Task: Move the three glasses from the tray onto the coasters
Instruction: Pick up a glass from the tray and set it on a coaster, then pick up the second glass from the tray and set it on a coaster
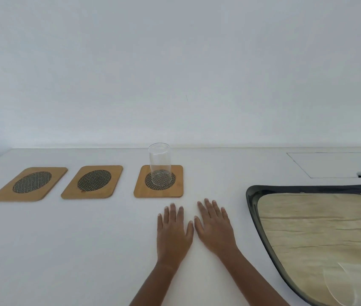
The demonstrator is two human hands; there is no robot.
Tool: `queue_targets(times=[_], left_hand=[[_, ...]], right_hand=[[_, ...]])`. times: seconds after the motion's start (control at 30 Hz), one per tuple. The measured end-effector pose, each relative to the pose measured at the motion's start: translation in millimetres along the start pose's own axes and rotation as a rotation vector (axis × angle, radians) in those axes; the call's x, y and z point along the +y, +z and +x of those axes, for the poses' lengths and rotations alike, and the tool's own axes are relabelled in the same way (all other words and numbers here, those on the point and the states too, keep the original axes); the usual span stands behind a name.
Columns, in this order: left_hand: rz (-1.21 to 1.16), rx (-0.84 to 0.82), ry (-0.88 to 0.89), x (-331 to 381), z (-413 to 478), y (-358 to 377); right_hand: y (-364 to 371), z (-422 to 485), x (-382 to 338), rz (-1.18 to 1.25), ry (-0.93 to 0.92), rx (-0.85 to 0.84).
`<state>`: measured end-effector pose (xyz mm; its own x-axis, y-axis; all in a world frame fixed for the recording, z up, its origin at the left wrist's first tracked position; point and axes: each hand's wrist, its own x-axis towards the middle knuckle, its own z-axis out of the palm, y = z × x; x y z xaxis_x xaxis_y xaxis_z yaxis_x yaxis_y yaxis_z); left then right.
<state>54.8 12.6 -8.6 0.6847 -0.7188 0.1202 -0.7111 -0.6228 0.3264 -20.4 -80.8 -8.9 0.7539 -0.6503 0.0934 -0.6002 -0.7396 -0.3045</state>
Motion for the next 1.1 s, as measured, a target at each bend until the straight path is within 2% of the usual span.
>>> queue_targets(times=[0.23, 0.4, 0.53, 0.67, 0.77, 0.9, 1.1], left_hand=[[-0.122, -0.008, -0.015, 15.4, -20.6, -5.2], [-0.609, 0.031, 0.01, 48.4, -32.5, -17.8], [-0.695, 0.072, 0.169, 85.4, -38.4, -28.3], [-0.729, 0.073, 0.364, 128.0, -50.2, -31.2], [-0.697, -0.01, 0.525, 156.7, -62.4, -25.2], [-0.571, -0.218, 0.688, 187.8, -74.3, -11.7], [-0.403, -0.459, 0.682, 222.3, -73.4, 0.9]], right_hand=[[-23.1, -43.8, -3.6, 0.09, -0.025, -0.11], [-62.5, -76.0, -0.9, 0.254, -0.083, 0.044], [-101.9, -99.5, 20.4, 0.27, -0.127, 0.205], [-132.8, -117.9, 55.1, 0.23, -0.057, 0.333], [-149.3, -131.8, 87.5, 0.186, 0.03, 0.394], [-161.5, -151.1, 133.4, 0.143, 0.175, 0.445], [-165.6, -170.4, 175.2, 0.106, 0.335, 0.453]])
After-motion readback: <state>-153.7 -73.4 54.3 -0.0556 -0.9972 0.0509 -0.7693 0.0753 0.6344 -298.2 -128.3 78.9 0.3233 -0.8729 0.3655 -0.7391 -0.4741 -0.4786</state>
